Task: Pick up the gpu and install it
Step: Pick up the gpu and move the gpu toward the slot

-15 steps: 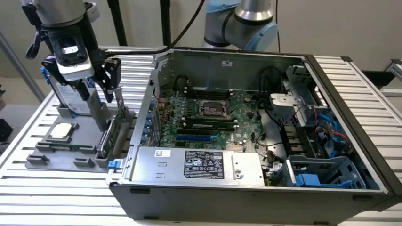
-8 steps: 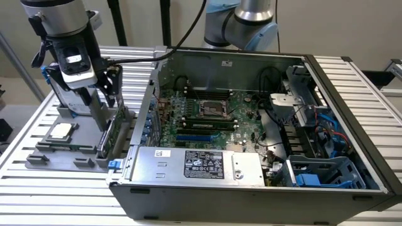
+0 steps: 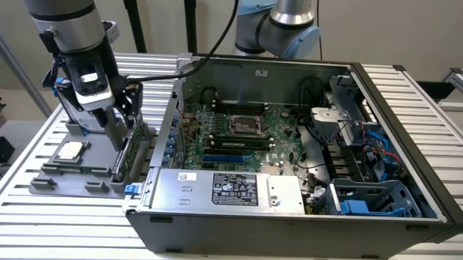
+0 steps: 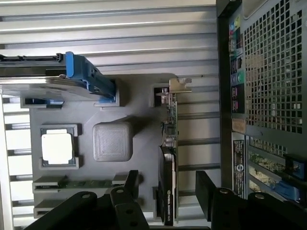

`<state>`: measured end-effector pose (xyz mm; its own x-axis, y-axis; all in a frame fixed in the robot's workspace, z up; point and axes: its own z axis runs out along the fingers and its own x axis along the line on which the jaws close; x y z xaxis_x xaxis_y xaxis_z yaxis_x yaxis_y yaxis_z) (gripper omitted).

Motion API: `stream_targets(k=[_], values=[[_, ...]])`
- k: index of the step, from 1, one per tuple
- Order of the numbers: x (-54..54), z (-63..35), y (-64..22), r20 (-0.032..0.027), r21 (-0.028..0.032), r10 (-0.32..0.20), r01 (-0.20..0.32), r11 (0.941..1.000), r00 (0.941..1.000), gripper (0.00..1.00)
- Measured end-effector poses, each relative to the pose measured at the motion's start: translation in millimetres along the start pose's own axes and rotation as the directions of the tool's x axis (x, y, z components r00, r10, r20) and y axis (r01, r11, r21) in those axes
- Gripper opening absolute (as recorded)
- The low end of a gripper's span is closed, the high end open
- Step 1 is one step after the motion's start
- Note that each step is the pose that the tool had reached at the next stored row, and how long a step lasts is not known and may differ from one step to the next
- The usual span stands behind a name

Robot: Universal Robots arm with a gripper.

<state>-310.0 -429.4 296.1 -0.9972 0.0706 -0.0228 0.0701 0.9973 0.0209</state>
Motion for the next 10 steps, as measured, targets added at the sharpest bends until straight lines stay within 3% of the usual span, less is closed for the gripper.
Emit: stream_targets(k=[10], values=[[0.0,18.1,-3.0,-0.0002,0.0001,0.0,0.0,1.0,1.0,1.0]])
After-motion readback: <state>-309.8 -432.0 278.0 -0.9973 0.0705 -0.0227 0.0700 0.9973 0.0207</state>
